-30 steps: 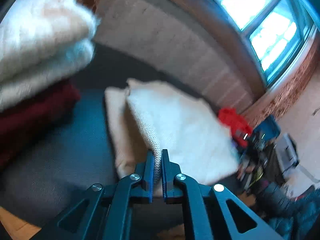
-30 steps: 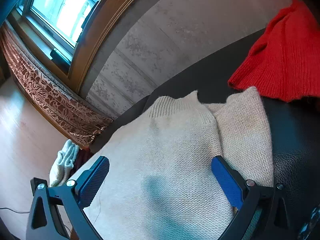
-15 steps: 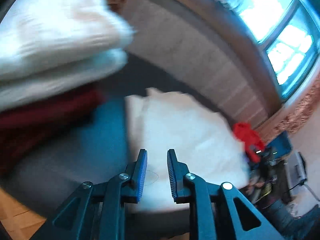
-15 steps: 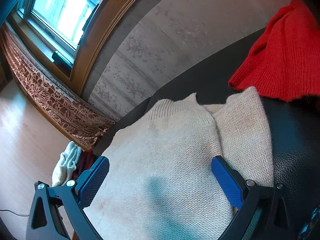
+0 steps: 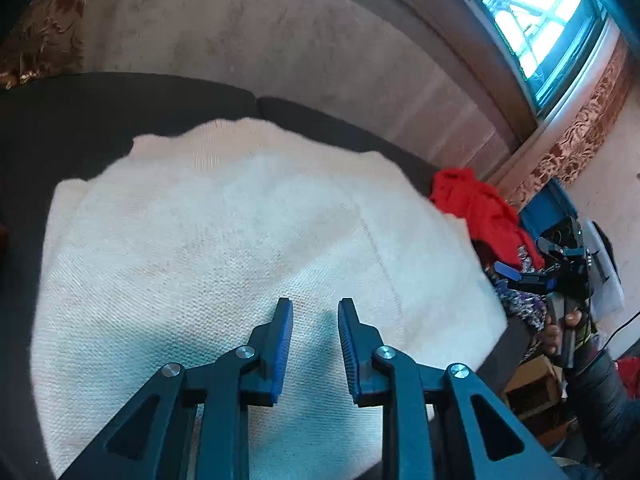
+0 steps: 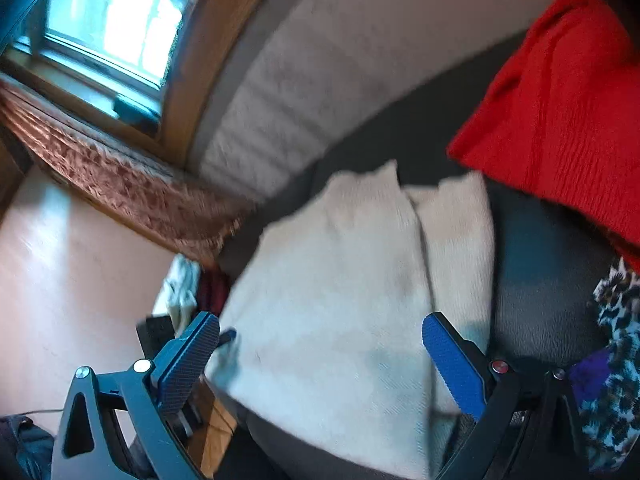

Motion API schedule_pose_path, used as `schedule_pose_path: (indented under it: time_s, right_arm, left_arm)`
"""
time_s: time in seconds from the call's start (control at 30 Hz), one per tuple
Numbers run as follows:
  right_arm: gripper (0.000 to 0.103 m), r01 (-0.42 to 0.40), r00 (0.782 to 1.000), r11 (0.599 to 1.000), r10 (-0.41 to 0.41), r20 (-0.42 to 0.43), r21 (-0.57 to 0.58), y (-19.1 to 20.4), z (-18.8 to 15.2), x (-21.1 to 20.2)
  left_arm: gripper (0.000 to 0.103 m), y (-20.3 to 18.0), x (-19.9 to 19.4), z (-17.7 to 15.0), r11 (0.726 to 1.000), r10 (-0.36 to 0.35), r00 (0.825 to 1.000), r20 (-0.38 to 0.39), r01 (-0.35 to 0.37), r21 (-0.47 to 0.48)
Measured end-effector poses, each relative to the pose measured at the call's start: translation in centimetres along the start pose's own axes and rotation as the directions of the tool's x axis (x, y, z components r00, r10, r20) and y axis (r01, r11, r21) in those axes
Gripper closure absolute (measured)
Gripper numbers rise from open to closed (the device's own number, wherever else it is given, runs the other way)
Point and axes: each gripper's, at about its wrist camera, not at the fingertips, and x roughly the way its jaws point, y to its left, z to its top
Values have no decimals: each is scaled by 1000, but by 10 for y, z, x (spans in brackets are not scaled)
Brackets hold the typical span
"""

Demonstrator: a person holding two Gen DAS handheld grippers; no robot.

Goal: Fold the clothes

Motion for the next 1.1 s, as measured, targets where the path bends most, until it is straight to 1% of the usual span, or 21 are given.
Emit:
schedule_pose_path:
  time_s: [0.1, 0.17, 0.23, 0.3, 0.37, 0.57, 0.6, 0.67, 0.7, 0.73, 0.8, 0.87, 0.9, 0.97, 1.03, 1.07, 1.1]
  right_arm:
    - [0, -47, 995, 996, 53, -83, 78, -19, 2, 17]
    - [0, -69, 988, 992, 84, -132, 109, -26, 0, 25]
    - [0, -100, 980, 991, 114, -164, 90, -22, -1, 27]
    - [0, -123, 972, 990, 134, -195, 69, -17, -2, 28]
    - [0, -79, 971, 996, 88, -224, 45, -16, -6, 31]
    - [0, -71, 966, 996, 82, -244, 54, -15, -9, 32]
    - [4, -64, 966, 996, 76, -248, 56, -13, -9, 32]
    - [41, -25, 964, 999, 37, -262, 47, -8, -12, 29]
    - [87, -8, 962, 999, 20, -274, 42, -6, -14, 28]
    - [94, 10, 959, 999, 0, -284, 33, -4, -15, 25]
    - [94, 36, 956, 998, -49, -291, -49, 13, -21, 14]
    - [94, 38, 956, 995, -63, -287, -95, 23, -28, 1]
    - [94, 50, 957, 993, -78, -280, -104, 24, -32, -7]
    - [94, 80, 958, 991, -106, -265, -109, 22, -41, -22]
    - [96, 117, 960, 989, -135, -245, -86, 9, -48, -33]
    - [96, 136, 958, 988, -150, -243, -73, 2, -51, -35]
    - [96, 157, 952, 985, -169, -256, -65, -4, -56, -33]
  left_arm:
    - [80, 11, 3, -2, 998, -43, 999, -4, 43, -41]
    - [80, 18, 4, -4, 995, -72, 997, -5, 72, -68]
    - [80, 29, 2, -5, 988, -113, 994, -2, 112, -110]
    - [81, 31, 2, -6, 985, -124, 992, 2, 123, -119]
    - [81, 29, 3, -7, 986, -121, 993, 5, 120, -117]
    - [80, 27, 2, -8, 988, -112, 994, 9, 113, -106]
    - [80, 26, 2, -8, 990, -106, 994, 8, 107, -95]
    - [80, 24, 2, -7, 992, -95, 995, 4, 95, -78]
    - [80, 24, 1, -6, 993, -90, 996, 1, 90, -71]
    - [80, 23, 1, -6, 994, -86, 996, -4, 86, -66]
    - [80, 21, 0, -4, 995, -78, 997, -15, 77, -57]
    - [80, 21, -1, -4, 996, -72, 997, -23, 71, -48]
    - [80, 21, -1, -5, 997, -69, 997, -25, 68, -43]
    - [80, 19, -4, -4, 998, -57, 998, -29, 56, -20]
    - [80, 17, -5, -5, 999, -51, 998, -41, 52, 7]
    - [80, 17, -5, -6, 998, -51, 997, -49, 52, 21]
    - [80, 18, -5, -7, 998, -56, 997, -54, 57, 20]
